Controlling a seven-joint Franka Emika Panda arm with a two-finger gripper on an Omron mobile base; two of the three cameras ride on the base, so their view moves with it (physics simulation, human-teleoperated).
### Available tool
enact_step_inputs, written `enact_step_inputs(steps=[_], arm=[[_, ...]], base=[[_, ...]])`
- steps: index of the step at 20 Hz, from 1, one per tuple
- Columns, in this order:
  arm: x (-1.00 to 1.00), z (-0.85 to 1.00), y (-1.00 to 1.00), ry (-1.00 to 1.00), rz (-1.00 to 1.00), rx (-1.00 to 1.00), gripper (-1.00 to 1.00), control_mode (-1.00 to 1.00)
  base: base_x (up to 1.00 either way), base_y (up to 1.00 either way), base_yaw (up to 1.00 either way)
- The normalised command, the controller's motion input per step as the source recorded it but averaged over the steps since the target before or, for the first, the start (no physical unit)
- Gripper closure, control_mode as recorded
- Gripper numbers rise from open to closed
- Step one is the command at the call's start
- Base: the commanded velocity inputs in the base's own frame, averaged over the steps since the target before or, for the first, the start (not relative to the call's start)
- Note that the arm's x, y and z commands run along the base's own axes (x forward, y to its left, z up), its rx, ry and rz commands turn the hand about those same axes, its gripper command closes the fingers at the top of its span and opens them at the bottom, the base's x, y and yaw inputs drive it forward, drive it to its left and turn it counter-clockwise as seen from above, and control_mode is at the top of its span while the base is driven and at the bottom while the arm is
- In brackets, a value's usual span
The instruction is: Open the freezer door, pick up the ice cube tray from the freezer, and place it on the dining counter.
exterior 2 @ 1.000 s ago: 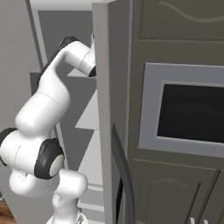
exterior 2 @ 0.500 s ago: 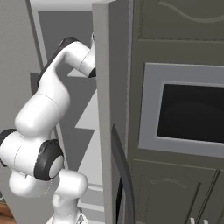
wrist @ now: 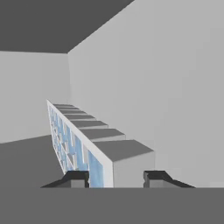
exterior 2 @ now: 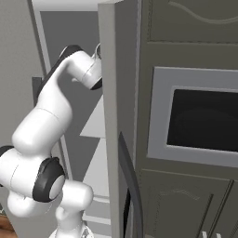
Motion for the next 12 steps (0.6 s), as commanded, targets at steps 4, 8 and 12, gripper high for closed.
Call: enact_step_inputs(steps=[4, 8, 12], arm=[[0.0, 0.0, 0.01, -0.07, 0.0, 0.0, 1.0, -1.0], [0.0, 0.02, 0.01, 0.0, 0.0, 0.0, 1.0, -1.0], [-0.07, 0.14, 0.03, 0.02, 0.0, 0.0, 1.0, -1.0]], base=[[0.0, 0.0, 0.0], [0.0, 0.0, 0.0], [0.0, 0.0, 0.0]])
